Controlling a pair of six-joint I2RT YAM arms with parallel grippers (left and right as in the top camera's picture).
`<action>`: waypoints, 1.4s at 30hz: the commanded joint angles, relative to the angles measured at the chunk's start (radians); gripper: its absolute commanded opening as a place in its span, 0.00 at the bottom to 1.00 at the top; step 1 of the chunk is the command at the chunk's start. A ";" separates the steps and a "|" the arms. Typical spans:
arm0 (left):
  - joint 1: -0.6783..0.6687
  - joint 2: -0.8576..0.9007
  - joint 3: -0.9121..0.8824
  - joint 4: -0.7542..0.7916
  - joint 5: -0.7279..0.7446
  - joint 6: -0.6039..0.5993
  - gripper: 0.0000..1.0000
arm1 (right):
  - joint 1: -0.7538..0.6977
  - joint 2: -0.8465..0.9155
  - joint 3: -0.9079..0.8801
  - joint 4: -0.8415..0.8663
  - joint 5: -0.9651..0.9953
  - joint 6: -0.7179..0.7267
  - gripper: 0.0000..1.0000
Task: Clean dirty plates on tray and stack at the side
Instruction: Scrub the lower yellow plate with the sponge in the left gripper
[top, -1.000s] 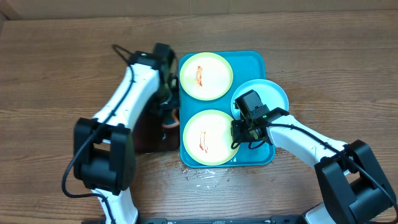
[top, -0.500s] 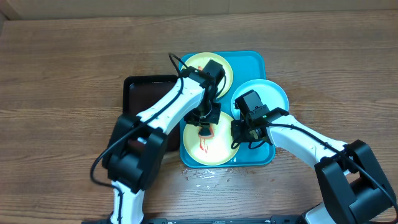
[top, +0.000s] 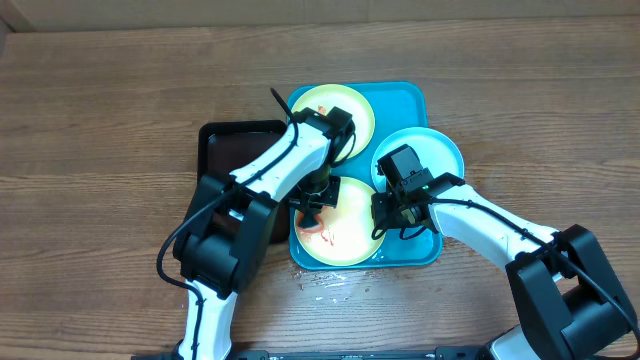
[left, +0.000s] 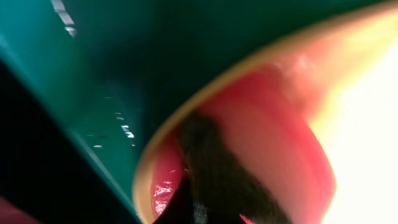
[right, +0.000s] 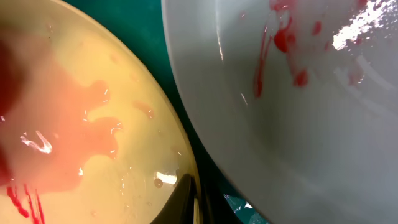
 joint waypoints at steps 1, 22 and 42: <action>0.053 0.042 -0.016 -0.003 -0.080 -0.021 0.04 | -0.010 0.050 -0.031 -0.022 0.137 -0.003 0.05; -0.116 0.042 -0.018 0.057 0.339 0.282 0.04 | -0.010 0.050 -0.031 -0.022 0.137 -0.003 0.05; -0.055 0.035 -0.116 0.011 -0.207 -0.064 0.04 | -0.010 0.050 -0.031 -0.022 0.137 -0.003 0.05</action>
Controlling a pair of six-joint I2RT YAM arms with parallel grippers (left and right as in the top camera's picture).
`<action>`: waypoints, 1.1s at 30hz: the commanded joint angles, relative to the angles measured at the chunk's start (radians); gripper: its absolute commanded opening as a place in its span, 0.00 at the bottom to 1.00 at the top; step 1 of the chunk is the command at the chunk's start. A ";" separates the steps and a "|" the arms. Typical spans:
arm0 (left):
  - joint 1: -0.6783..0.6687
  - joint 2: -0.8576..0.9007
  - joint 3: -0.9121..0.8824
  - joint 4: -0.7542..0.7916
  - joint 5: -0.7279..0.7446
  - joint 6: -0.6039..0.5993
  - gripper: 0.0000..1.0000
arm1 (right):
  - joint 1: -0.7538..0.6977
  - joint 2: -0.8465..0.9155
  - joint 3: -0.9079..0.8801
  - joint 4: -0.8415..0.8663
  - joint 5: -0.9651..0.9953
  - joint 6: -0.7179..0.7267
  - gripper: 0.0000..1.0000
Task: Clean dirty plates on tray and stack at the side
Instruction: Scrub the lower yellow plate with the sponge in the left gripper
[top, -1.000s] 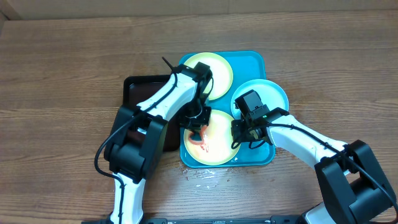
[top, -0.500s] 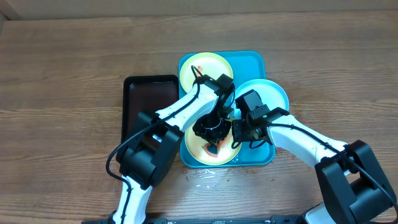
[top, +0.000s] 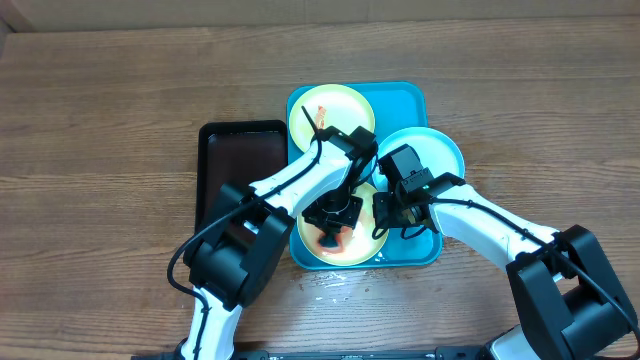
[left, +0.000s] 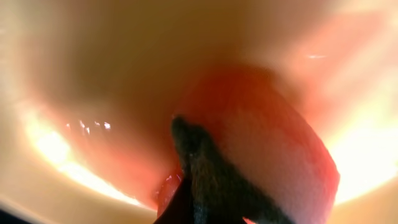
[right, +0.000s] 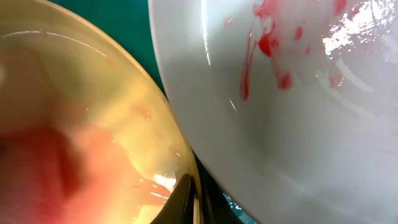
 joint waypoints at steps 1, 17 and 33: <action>0.071 0.050 -0.055 -0.016 -0.319 -0.104 0.04 | -0.008 0.051 -0.032 -0.019 0.107 -0.003 0.05; 0.145 0.050 0.024 0.069 -0.094 0.066 0.04 | -0.008 0.051 -0.032 -0.019 0.107 -0.003 0.05; 0.129 0.050 0.024 0.214 0.288 0.352 0.04 | -0.008 0.051 -0.032 -0.015 0.107 -0.003 0.05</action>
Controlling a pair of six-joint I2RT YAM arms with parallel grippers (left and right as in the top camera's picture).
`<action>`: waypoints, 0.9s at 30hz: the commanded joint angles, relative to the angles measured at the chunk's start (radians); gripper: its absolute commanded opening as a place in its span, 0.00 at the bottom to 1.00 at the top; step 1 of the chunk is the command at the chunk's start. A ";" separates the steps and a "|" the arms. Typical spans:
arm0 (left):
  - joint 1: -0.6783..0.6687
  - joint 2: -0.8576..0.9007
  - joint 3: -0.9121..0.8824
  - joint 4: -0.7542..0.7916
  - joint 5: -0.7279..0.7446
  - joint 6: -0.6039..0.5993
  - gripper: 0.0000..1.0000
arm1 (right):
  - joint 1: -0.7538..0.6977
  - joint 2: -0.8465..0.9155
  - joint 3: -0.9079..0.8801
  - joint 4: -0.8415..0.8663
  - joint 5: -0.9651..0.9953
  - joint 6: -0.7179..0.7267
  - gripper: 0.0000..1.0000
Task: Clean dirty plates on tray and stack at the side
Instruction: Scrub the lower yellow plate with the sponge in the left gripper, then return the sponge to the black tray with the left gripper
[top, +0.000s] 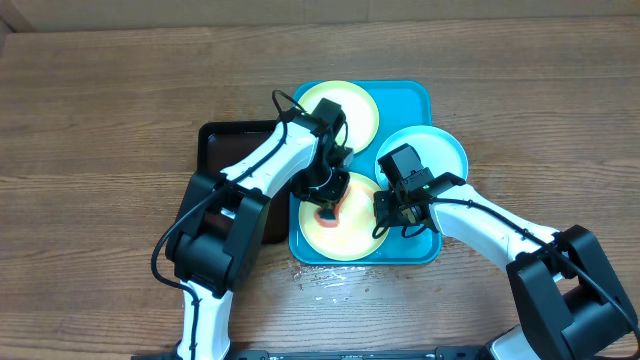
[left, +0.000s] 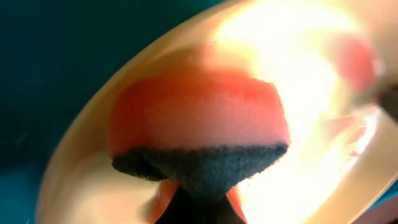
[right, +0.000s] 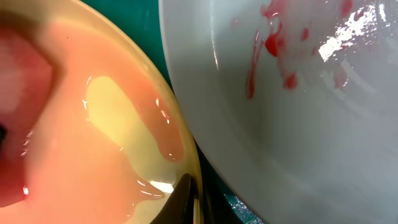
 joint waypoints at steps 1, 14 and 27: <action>-0.021 0.047 0.008 0.040 0.090 0.074 0.04 | -0.008 0.051 -0.033 -0.020 0.081 -0.004 0.05; -0.039 0.047 0.008 -0.172 0.140 0.140 0.04 | -0.008 0.051 -0.033 -0.021 0.081 -0.003 0.05; 0.014 -0.019 0.008 -0.230 -0.296 -0.317 0.05 | -0.008 0.051 -0.033 -0.025 0.081 -0.004 0.05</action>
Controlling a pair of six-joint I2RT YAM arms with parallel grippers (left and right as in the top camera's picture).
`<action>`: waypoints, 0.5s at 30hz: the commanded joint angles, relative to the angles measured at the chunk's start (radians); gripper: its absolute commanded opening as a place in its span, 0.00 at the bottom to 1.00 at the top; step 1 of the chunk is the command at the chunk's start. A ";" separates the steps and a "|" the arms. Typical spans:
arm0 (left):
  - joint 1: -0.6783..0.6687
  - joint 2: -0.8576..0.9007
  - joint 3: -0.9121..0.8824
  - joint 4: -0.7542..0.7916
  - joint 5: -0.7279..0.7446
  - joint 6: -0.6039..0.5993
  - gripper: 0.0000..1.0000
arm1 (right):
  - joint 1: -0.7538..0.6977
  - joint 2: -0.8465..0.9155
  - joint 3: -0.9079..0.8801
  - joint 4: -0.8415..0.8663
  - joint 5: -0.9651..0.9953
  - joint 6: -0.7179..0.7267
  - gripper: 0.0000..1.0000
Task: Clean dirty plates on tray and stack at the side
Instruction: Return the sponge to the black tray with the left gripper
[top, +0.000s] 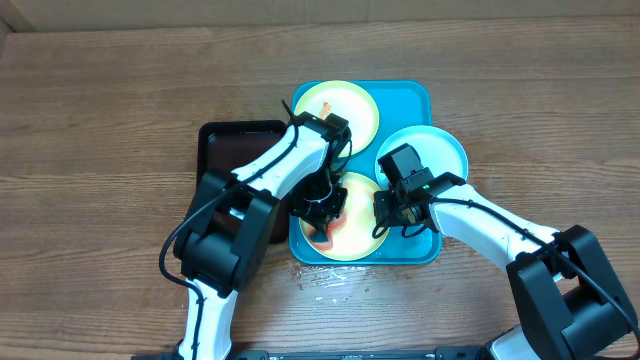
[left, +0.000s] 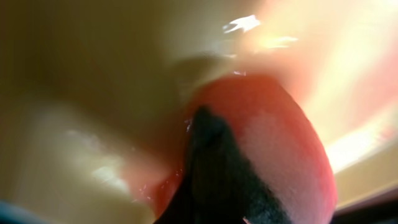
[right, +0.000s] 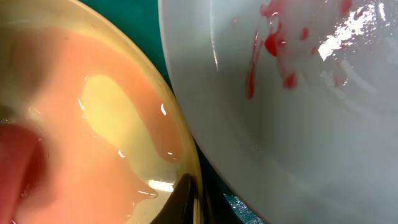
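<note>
Three plates lie on the teal tray (top: 415, 95). On the front yellow plate (top: 355, 240), my left gripper (top: 320, 210) is shut on a pink sponge (left: 280, 149), whose black scouring side (left: 214, 171) presses the plate's left part. A thin pink film covers this plate (right: 93, 118). My right gripper (right: 194, 202) is shut on its right rim, also seen from overhead (top: 384, 216). The pale blue plate (right: 298, 106) beside it carries red smears. The far yellow plate (top: 340, 105) has a small red mark.
A black tray (top: 235, 160) lies left of the teal tray, partly under my left arm. Wet spots mark the wooden table (top: 320, 280) in front of the tray. The pale blue plate overhangs the tray's right edge.
My left gripper has moved with the sponge from the upper part of the front yellow plate to its lower left. My right gripper still grips the rim in the same place.
The sponge was first at the front yellow plate's left rim, with red streaks on the plate. Then it was in the plate's middle, then its upper part, now lower left. The streaks have become a pink film. My right gripper gripped the rim throughout.
</note>
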 joint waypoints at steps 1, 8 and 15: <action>0.054 -0.060 0.000 -0.012 -0.232 -0.192 0.04 | -0.008 0.051 -0.034 -0.024 0.081 -0.006 0.05; 0.158 -0.317 0.000 -0.018 -0.223 -0.204 0.04 | -0.008 0.051 -0.034 -0.024 0.081 -0.006 0.05; 0.317 -0.424 -0.005 -0.038 -0.269 -0.139 0.04 | -0.008 0.051 -0.034 -0.027 0.081 -0.007 0.05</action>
